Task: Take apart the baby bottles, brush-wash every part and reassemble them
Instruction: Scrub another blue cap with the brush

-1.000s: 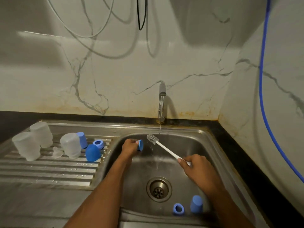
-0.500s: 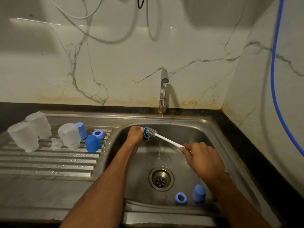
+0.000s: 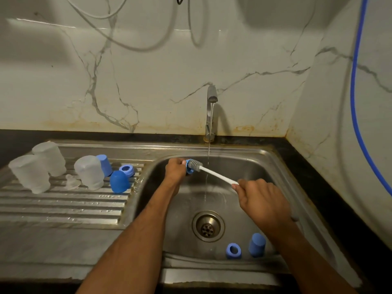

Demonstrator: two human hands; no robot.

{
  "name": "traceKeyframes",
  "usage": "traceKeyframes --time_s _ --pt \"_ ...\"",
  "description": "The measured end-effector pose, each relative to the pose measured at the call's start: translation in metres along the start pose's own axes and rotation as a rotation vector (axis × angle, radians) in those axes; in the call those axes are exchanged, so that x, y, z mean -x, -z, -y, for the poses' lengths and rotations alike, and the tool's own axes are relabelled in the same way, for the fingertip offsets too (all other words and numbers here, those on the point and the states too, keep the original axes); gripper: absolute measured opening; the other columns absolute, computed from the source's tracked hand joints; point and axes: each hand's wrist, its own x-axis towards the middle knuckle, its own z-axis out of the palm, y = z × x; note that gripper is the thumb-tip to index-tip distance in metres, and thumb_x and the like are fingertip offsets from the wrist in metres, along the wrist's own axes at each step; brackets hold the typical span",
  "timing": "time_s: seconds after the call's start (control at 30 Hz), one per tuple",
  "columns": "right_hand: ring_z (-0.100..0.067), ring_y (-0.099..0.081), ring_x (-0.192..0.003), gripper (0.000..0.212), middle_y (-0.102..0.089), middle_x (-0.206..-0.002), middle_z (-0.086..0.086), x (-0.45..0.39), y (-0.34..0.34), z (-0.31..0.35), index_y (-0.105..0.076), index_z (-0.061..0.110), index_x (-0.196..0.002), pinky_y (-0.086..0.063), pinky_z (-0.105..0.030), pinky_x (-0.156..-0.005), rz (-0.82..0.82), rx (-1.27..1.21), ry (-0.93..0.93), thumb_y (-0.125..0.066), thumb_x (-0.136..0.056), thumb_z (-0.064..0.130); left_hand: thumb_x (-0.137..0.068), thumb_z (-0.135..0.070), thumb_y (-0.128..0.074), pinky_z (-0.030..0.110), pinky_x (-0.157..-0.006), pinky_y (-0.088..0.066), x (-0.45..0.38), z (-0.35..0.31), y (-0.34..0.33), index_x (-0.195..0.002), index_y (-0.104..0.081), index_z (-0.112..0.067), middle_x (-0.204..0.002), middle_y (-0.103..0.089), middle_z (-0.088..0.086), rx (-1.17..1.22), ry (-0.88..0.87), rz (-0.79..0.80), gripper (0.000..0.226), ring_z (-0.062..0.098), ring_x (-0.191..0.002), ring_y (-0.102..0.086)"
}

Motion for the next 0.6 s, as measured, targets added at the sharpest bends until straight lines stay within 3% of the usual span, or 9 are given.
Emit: traceKeyframes --time_s 0.13,0.23,0.3,0.37,0.43,0.6 --pt "-0.007 -0.057 -0.062 0.039 -0.056 -0.069 0.006 0.002 -0.012 -0.004 -0.061 0.026 -0.087 -0.043 -0.023 -0.056 0.112 -0.086 -0.084 -0.038 -0.106 0.051 -0.104 -0.012 -0.051 0.027 -0.083 -0.057 0.005 0.001 -0.007 -0.115 -0.07 -0.005 -0.104 -0.071 0.011 -0.039 -0.04 0.002 0.024 0.018 -0.094 -0.069" --pt "-0.007 -0.052 -0.057 0.04 -0.052 -0.063 0.006 0.004 -0.009 -0.006 -0.054 0.026 -0.072 -0.036 -0.023 -0.053 0.181 -0.171 -0.021 -0.046 -0.106 0.047 -0.104 -0.011 -0.05 0.034 -0.091 -0.057 0.007 0.002 -0.007 -0.115 -0.07 -0.002 -0.108 -0.07 0.015 -0.019 -0.044 -0.029 0.024 0.022 -0.1 -0.068" --pt "-0.007 -0.053 -0.057 0.039 -0.054 -0.062 0.006 0.002 -0.002 -0.008 -0.06 0.027 -0.077 -0.037 -0.023 -0.052 0.15 -0.162 0.02 -0.046 -0.105 0.048 -0.104 -0.011 -0.049 0.033 -0.088 -0.058 0.005 0.0 -0.005 -0.117 -0.069 -0.001 -0.11 -0.069 0.017 0.005 -0.046 -0.041 0.025 0.021 -0.098 -0.067" --pt "-0.006 -0.056 -0.059 0.039 -0.057 -0.065 0.007 0.001 0.002 -0.009 -0.068 0.028 -0.09 -0.043 -0.023 -0.055 0.011 -0.11 0.015 -0.041 -0.105 0.052 -0.105 -0.011 -0.047 0.025 -0.081 -0.056 0.005 -0.006 -0.003 -0.12 -0.068 -0.002 -0.11 -0.07 0.016 0.023 -0.055 -0.02 0.027 0.018 -0.095 -0.067" --pt "-0.006 -0.056 -0.06 0.041 -0.057 -0.067 0.007 0.001 0.001 -0.009 -0.069 0.028 -0.097 -0.046 -0.023 -0.057 -0.066 -0.072 -0.017 -0.038 -0.106 0.053 -0.105 -0.011 -0.046 0.027 -0.085 -0.057 0.003 -0.008 -0.004 -0.123 -0.067 -0.002 -0.109 -0.07 0.015 0.017 -0.067 -0.013 0.028 0.017 -0.095 -0.067" --pt "-0.009 -0.06 -0.062 0.039 -0.062 -0.069 0.004 0.006 -0.01 -0.011 -0.07 0.022 -0.089 -0.041 -0.022 -0.053 0.093 -0.201 -0.102 -0.047 -0.105 0.049 -0.105 -0.01 -0.047 0.031 -0.093 -0.055 0.011 -0.004 -0.014 -0.124 -0.065 -0.003 -0.114 -0.069 0.013 -0.03 -0.096 -0.028 0.028 0.019 -0.103 -0.066"
